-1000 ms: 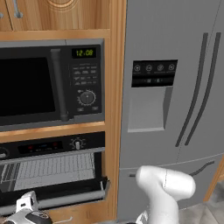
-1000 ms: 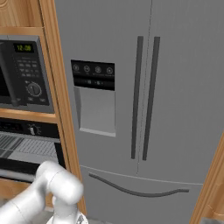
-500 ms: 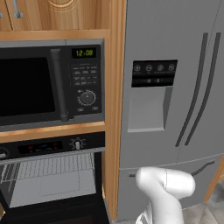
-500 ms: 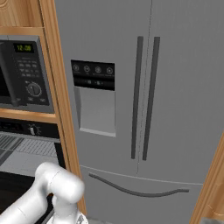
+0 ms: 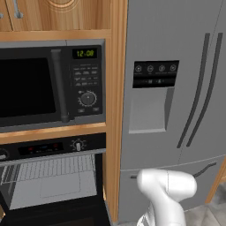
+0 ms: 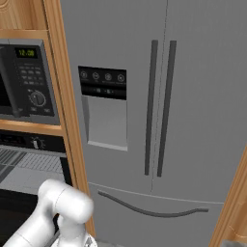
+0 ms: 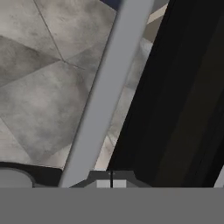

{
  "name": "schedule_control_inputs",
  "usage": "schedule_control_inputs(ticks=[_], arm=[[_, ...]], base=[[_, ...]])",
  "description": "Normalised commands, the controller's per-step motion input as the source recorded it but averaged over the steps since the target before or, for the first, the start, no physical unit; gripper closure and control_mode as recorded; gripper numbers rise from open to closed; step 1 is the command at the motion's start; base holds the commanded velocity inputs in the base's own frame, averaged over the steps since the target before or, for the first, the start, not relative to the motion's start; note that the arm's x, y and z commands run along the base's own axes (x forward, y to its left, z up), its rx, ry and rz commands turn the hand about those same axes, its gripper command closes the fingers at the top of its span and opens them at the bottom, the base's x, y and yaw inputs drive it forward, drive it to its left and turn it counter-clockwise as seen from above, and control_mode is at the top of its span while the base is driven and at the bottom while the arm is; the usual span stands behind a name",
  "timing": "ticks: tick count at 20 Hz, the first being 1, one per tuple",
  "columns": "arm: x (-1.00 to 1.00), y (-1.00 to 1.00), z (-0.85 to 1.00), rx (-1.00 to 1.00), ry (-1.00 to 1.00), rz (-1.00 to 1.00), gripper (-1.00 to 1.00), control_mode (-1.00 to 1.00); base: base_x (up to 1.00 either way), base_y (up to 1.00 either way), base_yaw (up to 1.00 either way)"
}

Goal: Take the fish from the oven and place it on the plate on the counter.

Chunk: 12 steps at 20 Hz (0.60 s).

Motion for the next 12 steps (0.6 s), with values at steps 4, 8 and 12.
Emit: schedule_control_inputs(ticks=[4,8,12], arm=[[-0.08,0.0,0.0,0.0,0.01,0.0,-1.0,-1.0],[-0.3,0.0,0.0,0.0,0.0,0.0,-1.0,-1.0],[-0.96,-0.01,0.07,0.02,-0.03,0.06,-1.0,-1.0]], base=[[0.0,0.0,0.0],[0.0,0.0,0.0],[0.0,0.0,0.0]])
